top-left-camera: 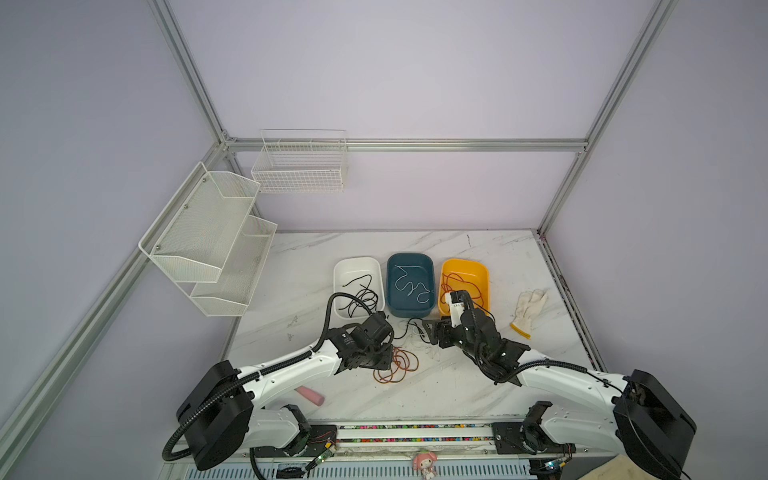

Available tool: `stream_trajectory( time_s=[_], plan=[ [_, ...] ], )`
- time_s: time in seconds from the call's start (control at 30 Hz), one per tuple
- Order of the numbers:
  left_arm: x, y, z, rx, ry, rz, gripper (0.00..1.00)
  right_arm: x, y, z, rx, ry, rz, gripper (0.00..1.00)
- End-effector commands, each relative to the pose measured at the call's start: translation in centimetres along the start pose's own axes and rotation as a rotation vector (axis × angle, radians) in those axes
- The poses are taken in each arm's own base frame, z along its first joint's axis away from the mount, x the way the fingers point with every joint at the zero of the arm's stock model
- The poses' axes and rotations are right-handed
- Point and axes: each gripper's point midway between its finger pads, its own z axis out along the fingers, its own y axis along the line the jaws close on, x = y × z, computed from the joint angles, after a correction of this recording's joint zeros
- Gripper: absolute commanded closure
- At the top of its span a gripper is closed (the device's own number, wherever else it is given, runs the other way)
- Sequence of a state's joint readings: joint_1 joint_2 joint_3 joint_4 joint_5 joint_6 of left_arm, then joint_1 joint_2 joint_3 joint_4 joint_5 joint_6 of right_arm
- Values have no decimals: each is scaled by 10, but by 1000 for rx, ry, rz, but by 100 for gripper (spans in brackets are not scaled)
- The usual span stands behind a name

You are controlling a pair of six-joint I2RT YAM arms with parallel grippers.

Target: Untangle the cables

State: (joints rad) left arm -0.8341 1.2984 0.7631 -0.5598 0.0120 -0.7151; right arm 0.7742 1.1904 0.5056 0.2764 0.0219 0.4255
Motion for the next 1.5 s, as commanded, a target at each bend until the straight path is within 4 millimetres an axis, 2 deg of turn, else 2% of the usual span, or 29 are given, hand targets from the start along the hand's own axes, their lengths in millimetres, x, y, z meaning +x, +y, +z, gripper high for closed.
stream_trajectory(
  time_s=[0.0,0.27,0.4,0.47,0.6,0.8,1.07,1.23,1.47],
  plan=[
    [-31,-25,-16,55,-85,14,79,2,1,0,-13,-5,11,25],
    [-27,-22,-14,49,-76,15,90,4,1,1,-15,-6,16,24],
    [-34,-25,-25,58,-104,19,99,8,4,2,-39,5,16,24],
    [-38,-26,-33,58,-120,27,100,9,9,2,-69,10,10,24],
    [-49,-38,-57,102,-161,41,100,12,21,1,-141,25,8,24],
    [-64,-62,-105,213,-226,51,100,18,44,-3,-266,37,-15,24],
    [-74,-77,-159,285,-289,69,100,27,71,-8,-376,45,-53,24],
    [-83,-80,-188,316,-363,50,100,21,85,-24,-462,-11,-73,25],
    [-97,-72,-209,295,-452,-19,100,12,97,-50,-571,-93,-43,25]
  ],
)
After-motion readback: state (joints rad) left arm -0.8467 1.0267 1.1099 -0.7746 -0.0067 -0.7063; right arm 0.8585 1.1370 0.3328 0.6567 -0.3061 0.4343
